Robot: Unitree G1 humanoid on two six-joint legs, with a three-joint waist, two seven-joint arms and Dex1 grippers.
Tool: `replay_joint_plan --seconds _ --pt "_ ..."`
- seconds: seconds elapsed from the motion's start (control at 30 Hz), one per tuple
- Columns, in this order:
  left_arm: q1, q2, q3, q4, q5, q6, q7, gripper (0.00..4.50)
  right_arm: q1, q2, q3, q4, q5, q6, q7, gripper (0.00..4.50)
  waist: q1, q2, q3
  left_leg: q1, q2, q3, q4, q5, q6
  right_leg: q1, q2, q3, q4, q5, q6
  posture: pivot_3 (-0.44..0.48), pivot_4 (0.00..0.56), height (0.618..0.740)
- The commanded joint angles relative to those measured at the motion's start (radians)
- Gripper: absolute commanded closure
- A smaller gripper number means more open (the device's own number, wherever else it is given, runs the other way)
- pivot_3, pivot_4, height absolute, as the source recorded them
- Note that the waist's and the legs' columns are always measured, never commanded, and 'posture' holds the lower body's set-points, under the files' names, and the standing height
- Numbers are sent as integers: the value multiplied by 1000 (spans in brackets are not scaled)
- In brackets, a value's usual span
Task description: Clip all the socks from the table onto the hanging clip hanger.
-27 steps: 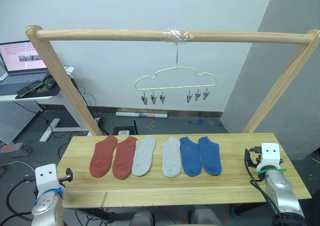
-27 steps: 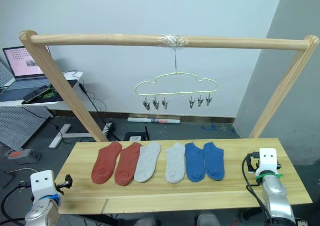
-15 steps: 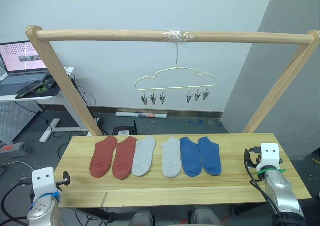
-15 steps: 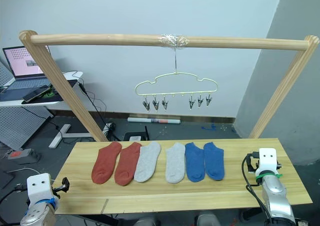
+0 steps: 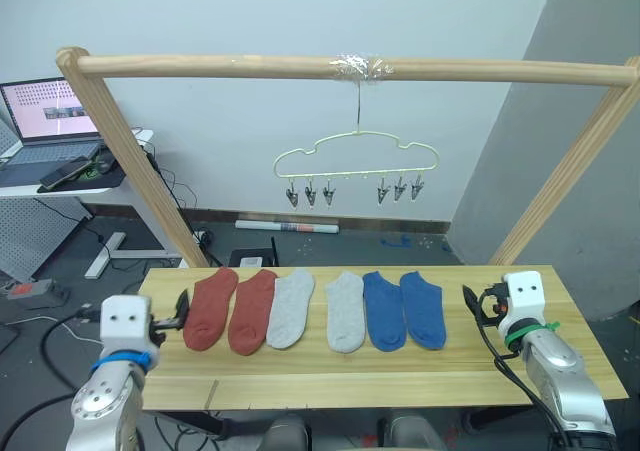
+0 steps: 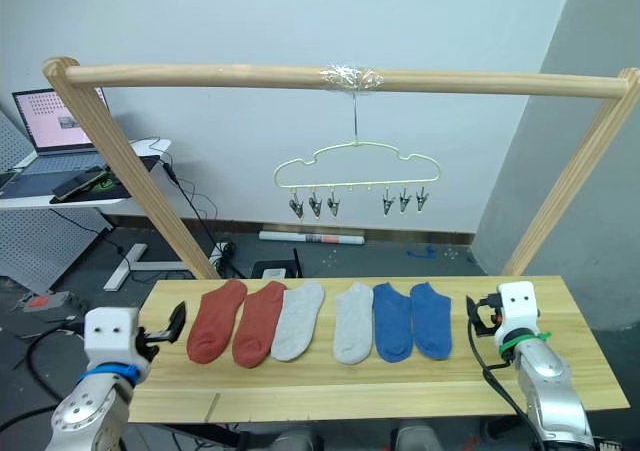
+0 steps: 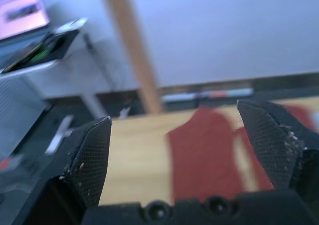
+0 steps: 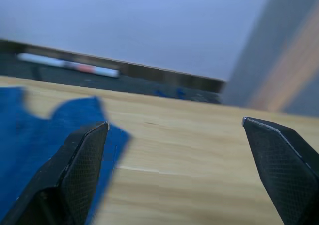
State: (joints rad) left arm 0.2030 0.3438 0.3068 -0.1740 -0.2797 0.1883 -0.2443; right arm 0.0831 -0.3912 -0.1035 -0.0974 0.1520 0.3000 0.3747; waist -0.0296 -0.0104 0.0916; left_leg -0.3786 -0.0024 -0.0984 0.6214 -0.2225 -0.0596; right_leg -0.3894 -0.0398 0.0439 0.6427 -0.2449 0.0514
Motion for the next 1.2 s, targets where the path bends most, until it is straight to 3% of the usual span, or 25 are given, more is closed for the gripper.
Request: replay_joint_plan --seconds 0.03,0.1,0.27,0.63,0.93,1.2 --pt "-89 -22 -60 -95 -30 45 -10 416 -55 6 44 -148 78 79 67 0 0 -1 9 0 1 0 1 1 2 0 1 -1 0 0 0 -9 88 740" --pt "-149 -39 -89 -102 -37 73 -9 809 -88 17 63 -206 133 122 101 0 -1 -2 18 -1 1 -1 2 2 3 0 1 -1 1 0 0 -15 92 740" --pt "-295 -63 -162 -81 -27 120 -18 2343 -210 43 84 -317 288 242 158 0 -4 -5 38 -3 1 -1 2 2 3 -1 2 -1 1 0 1 -44 117 740" --pt "-473 -120 -232 75 17 60 -24 2343 -405 46 150 -326 325 288 191 0 -11 -8 69 -4 0 -2 2 0 2 -1 2 -1 1 -3 5 -87 151 740" --pt "-583 -201 -226 223 49 -46 12 2343 -430 82 180 -357 344 313 180 0 -21 -12 84 -5 0 -2 2 0 2 -1 2 -1 1 -2 7 -127 174 740" --pt "-637 -214 -208 286 59 -101 30 2343 -451 95 168 -393 371 355 144 0 -36 -12 96 -7 0 -2 1 0 2 -4 2 -1 1 -1 10 -141 180 740"
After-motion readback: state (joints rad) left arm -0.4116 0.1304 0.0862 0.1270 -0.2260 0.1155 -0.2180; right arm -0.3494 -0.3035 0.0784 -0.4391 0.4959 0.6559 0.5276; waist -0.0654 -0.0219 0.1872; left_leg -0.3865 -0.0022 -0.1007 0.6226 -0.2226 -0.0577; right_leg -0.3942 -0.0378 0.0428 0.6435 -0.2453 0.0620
